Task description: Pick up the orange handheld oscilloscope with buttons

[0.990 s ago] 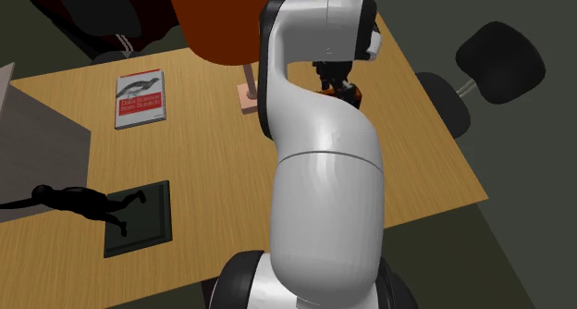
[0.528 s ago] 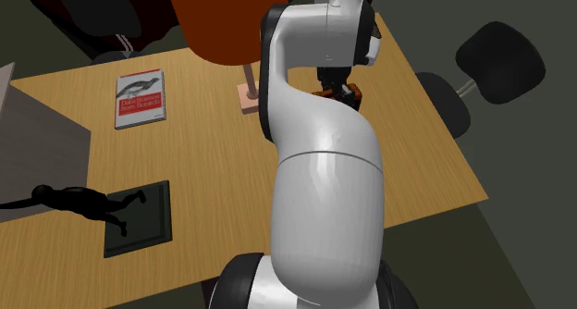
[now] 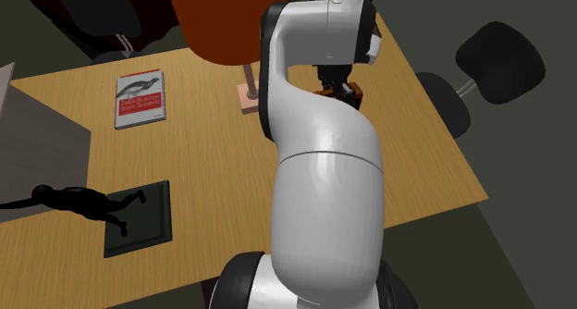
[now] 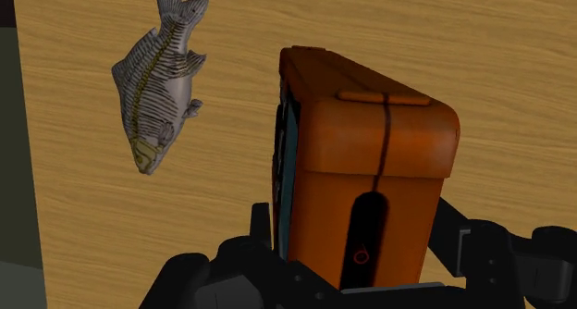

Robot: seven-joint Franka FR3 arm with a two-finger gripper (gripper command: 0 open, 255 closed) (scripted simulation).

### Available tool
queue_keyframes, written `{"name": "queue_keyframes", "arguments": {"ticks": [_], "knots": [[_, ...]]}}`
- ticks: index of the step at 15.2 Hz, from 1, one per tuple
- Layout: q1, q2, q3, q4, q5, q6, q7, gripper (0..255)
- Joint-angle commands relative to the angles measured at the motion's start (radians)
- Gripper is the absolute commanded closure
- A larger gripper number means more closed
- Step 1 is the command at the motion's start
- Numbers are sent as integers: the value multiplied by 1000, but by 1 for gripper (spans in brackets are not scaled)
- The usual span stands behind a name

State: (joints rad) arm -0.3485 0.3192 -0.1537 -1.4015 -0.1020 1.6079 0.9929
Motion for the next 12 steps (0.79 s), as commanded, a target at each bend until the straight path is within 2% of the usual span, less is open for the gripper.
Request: {"name": "queue_keyframes", "arguments": {"ticks": [1,12], "knots": [[0,2,0,28,0,-25,-3,255],[-6,46,-2,242,6,-193,-26,255]]}}
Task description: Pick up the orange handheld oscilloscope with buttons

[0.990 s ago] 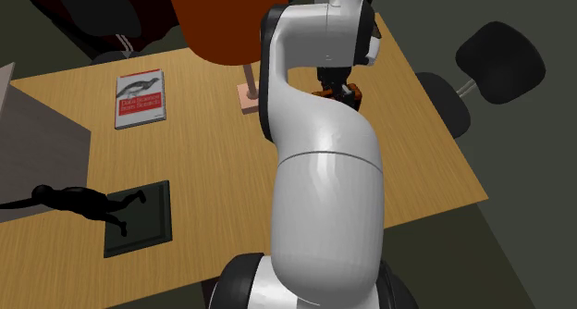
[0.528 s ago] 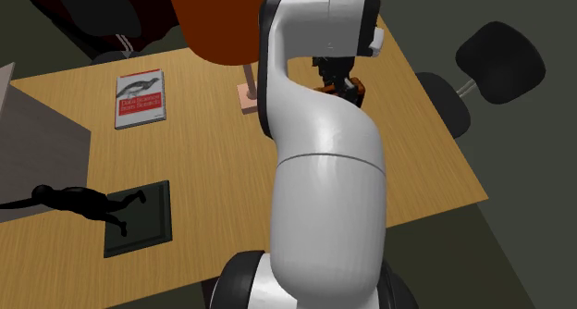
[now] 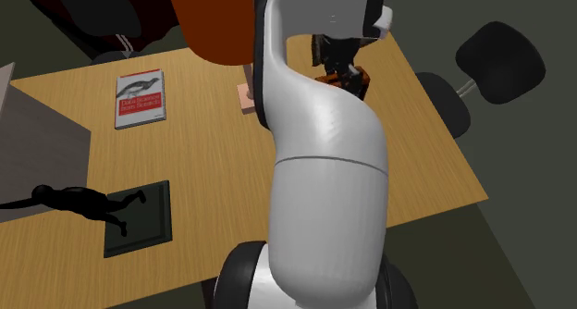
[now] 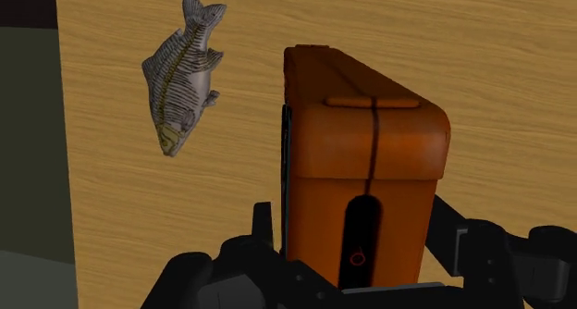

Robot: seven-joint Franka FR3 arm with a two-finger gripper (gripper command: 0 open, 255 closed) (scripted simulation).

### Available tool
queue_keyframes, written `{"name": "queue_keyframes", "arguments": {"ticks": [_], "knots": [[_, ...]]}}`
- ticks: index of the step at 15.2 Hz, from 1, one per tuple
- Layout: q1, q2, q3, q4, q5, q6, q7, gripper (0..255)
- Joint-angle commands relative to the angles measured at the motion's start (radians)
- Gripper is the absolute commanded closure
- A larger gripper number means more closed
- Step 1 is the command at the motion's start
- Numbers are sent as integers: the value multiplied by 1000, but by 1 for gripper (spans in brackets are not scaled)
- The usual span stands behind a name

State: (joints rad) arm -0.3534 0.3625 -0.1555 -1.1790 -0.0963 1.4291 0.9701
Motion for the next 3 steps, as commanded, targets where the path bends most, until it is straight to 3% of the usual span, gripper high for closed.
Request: {"name": "queue_keyframes", "arguments": {"ticks": [1,3], "knots": [[-2,9,-1,43,1,-32,-5,255],[-2,10,-1,47,1,-34,-6,255]]}}
